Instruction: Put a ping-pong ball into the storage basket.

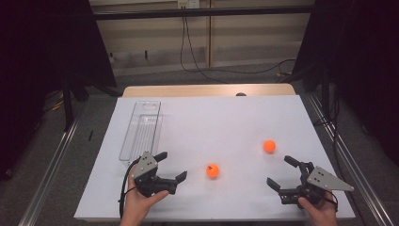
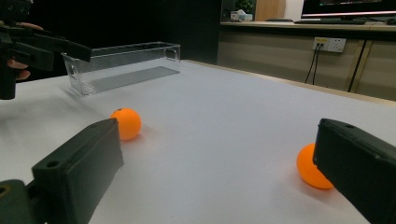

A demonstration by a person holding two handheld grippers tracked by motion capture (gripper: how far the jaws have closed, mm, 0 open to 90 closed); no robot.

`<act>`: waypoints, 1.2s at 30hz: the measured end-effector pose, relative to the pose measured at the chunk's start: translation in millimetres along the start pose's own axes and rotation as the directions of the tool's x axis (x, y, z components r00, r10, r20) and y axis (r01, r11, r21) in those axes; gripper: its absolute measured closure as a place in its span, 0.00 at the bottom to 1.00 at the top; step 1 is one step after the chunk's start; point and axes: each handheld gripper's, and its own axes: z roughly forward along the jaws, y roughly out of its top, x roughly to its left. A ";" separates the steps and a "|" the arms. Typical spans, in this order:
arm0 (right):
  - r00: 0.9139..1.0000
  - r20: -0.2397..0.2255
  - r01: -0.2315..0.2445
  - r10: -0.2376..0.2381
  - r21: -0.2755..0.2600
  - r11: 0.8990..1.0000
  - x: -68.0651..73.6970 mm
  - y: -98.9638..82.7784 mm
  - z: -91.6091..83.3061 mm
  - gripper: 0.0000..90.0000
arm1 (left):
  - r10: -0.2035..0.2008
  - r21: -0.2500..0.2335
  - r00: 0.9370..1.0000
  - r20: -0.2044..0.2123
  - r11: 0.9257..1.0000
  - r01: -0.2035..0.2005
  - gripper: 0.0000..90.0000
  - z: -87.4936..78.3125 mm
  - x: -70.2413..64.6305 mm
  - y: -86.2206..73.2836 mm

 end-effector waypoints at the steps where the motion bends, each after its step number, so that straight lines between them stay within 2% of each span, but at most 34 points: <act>1: 1.000 0.000 0.000 0.000 0.000 1.000 0.1 0.0 0.0 0.01 | 0.000 -0.001 1.000 0.001 1.000 0.000 0.02 0.4 -0.1 0.1; 11: 1.000 -0.002 0.000 0.000 0.001 1.000 0.3 0.0 0.1 0.01 | -0.002 0.011 1.000 0.005 1.000 0.002 0.02 3.2 -0.4 -0.1; 36: 1.000 -0.003 0.000 0.000 -0.001 1.000 0.3 0.2 -0.1 0.01 | 0.020 0.041 0.999 0.025 0.999 -0.021 0.03 13.0 -5.1 0.9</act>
